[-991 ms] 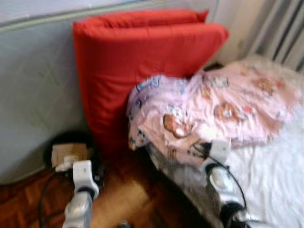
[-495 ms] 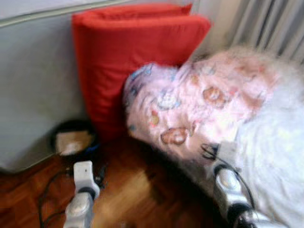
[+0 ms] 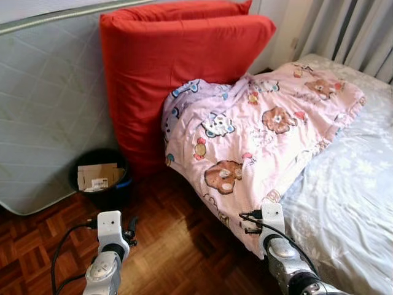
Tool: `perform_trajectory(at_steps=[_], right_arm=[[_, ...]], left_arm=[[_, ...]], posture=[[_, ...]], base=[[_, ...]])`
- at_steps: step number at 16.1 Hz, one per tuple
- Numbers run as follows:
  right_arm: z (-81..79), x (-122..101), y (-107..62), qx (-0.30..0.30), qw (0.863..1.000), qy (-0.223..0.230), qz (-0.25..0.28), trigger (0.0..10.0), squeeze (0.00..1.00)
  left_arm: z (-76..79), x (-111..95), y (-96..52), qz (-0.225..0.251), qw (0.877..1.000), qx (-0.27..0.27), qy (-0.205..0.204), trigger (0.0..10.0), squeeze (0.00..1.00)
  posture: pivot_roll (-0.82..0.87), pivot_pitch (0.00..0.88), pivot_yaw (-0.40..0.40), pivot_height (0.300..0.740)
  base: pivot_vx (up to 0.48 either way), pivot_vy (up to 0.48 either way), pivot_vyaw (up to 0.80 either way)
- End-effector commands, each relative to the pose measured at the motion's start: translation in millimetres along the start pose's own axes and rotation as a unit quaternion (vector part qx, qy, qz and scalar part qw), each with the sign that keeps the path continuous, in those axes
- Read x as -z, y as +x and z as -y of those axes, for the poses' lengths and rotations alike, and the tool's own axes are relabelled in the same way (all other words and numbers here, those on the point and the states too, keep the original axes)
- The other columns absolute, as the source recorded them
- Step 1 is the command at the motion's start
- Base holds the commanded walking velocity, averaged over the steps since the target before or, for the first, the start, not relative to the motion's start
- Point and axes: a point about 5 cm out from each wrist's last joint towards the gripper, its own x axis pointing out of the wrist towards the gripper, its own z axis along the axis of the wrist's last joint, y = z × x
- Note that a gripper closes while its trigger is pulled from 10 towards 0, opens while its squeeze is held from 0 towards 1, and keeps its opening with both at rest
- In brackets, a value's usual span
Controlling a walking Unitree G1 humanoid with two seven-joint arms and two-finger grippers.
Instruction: Clean up the room
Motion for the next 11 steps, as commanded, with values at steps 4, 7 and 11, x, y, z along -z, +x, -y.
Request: perform_trajectory(at_steps=[4,7,11], right_arm=[[2.4,-0.9,0.3,0.002,1.0,0.0,-0.003,10.0,1.0],[-4.7,7.1,-0.8,-0.026,0.999,-0.011,-0.03,10.0,1.0],[-10.6,15.1,-2.7,-0.055,0.997,-0.019,-0.044,10.0,0.0]], left_arm=[[1.8,6.3,-1.9,-0.017,1.0,0.004,0.005,10.0,0.0],[2.2,7.0,-2.0,-0.02,1.0,0.006,0.006,10.0,0.0],[2.9,7.8,-2.1,-0.022,1.0,0.009,0.009,10.0,0.0]], posture=[[0.06,0.075,-0.051,0.74],[0.06,0.076,-0.051,0.74],[0.06,0.076,-0.051,0.74]], base=[[0.0,0.0,0.0],[0.0,0.0,0.0],[0.0,0.0,0.0]])
